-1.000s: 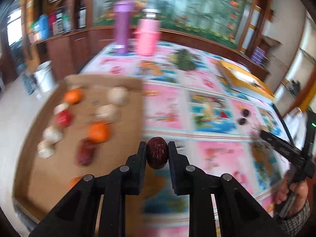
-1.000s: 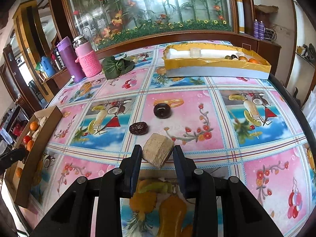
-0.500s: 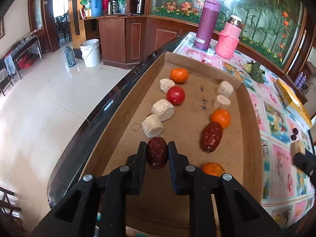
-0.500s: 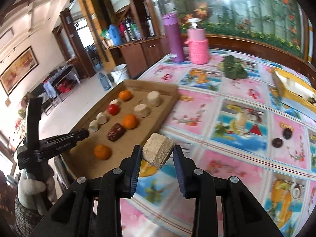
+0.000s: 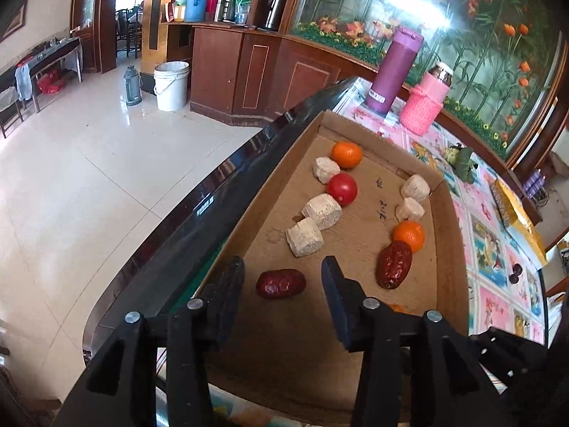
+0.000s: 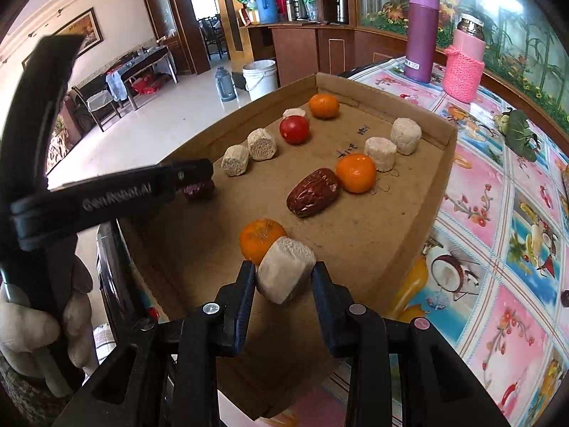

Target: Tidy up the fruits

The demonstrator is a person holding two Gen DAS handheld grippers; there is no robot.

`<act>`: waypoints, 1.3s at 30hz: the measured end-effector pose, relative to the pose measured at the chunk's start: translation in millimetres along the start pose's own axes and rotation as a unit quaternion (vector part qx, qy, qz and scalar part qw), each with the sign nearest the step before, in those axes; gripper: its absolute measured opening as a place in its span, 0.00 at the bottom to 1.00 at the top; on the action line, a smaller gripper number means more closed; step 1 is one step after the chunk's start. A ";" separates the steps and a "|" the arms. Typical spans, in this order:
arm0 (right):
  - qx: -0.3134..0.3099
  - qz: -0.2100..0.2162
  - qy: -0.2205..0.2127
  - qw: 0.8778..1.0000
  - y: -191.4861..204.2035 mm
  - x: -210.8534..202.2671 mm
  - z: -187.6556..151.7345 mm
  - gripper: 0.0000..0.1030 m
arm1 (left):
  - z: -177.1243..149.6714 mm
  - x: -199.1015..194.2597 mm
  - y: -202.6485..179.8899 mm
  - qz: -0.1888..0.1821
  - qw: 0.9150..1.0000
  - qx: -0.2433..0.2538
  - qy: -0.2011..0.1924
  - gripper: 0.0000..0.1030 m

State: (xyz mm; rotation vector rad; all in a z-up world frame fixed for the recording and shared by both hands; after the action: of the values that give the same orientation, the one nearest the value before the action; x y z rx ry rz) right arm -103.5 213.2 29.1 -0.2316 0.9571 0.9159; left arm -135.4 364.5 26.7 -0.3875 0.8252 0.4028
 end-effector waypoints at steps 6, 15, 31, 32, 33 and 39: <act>-0.013 0.001 -0.007 1.000 9.9 -1.1 -4.1 0.35 | 0.5 -9.2 -4.2 -0.006 1.000 -0.004 -0.012 0.53; 0.023 -0.030 -0.084 0.996 -9.0 -55.5 -18.9 0.51 | -6.8 -34.6 -43.3 0.052 0.995 0.057 -0.057 0.73; 0.155 -0.068 -0.146 0.975 -85.1 -124.1 -71.9 0.57 | -41.9 -69.3 -141.0 0.075 0.976 0.183 -0.095 0.85; 0.159 -0.068 -0.148 0.974 -88.4 -126.8 -74.8 0.57 | -42.3 -68.9 -143.7 0.075 0.975 0.185 -0.094 0.85; 0.163 -0.069 -0.149 0.973 -91.9 -128.6 -77.0 0.57 | -43.0 -68.8 -146.2 0.075 0.975 0.187 -0.092 0.85; 0.185 -0.069 -0.155 0.968 -107.5 -137.0 -89.6 0.58 | -45.6 -66.7 -154.8 0.077 0.974 0.195 -0.085 0.85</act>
State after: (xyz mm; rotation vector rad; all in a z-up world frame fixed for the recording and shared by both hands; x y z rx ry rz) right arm -109.7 20.2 62.0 0.1599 0.7915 0.6082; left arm -129.4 197.2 76.5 0.0763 0.7473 0.4010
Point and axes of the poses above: each gripper's, at about its wrist camera, not at the fingertips, and x roughly the way its jaws point, y to its left, z to its top, the point moved 2 cm from there along x, roughly the way its jaws point, and after that the axes turned 5 degrees about z, right-handed, at the moved point
